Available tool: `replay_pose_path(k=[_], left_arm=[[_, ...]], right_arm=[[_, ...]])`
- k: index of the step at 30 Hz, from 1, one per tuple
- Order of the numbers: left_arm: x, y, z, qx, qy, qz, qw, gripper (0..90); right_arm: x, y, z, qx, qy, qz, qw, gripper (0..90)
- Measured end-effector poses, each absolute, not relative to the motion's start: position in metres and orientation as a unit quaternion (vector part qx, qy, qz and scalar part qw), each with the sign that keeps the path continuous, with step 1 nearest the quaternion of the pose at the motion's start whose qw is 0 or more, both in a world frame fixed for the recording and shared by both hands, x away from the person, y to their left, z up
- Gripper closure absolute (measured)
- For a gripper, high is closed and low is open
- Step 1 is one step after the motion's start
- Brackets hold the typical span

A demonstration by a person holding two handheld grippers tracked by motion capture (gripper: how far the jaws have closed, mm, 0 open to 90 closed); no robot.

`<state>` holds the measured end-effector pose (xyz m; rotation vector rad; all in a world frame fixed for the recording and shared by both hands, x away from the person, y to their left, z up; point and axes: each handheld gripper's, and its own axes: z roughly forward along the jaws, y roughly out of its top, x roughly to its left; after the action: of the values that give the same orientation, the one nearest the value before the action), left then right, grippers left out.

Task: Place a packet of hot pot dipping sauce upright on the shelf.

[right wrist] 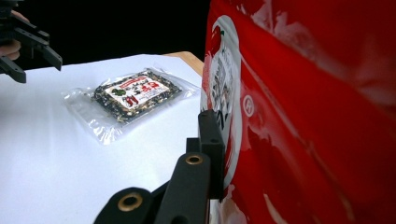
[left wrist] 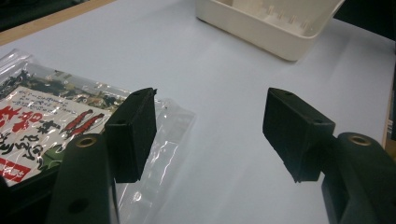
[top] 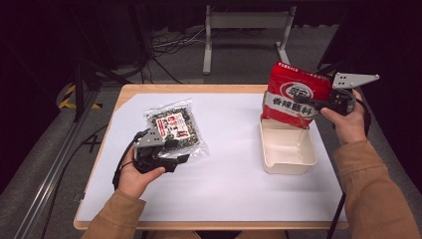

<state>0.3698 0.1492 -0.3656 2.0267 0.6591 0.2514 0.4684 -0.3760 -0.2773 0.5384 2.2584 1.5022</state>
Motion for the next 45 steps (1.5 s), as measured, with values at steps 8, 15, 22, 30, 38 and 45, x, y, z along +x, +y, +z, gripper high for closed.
replay_pose_path(k=[8,15,22,30,38,45], left_arm=[[0.365,0.158,-0.367,0.826,0.283,0.106,0.476,35.4],[0.364,0.162,-0.368,0.824,0.290,0.109,0.475,35.4],[0.364,0.163,-0.369,0.822,0.292,0.106,0.477,35.5],[0.364,0.163,-0.369,0.824,0.290,0.106,0.476,35.4],[0.363,0.162,-0.369,0.823,0.290,0.105,0.477,35.4],[0.364,0.161,-0.370,0.824,0.290,0.104,0.476,35.4]], right_arm=[[0.478,-0.376,-0.282,0.180,0.810,0.530,0.175,89.8],[0.485,-0.373,-0.288,0.175,0.821,0.515,0.171,89.8],[0.487,-0.364,-0.293,0.161,0.834,0.497,0.179,89.8],[0.490,-0.362,-0.300,0.153,0.837,0.489,0.192,89.7],[0.490,-0.356,-0.307,0.134,0.844,0.476,0.206,89.8],[0.497,-0.353,-0.301,0.097,0.847,0.462,0.244,89.8]])
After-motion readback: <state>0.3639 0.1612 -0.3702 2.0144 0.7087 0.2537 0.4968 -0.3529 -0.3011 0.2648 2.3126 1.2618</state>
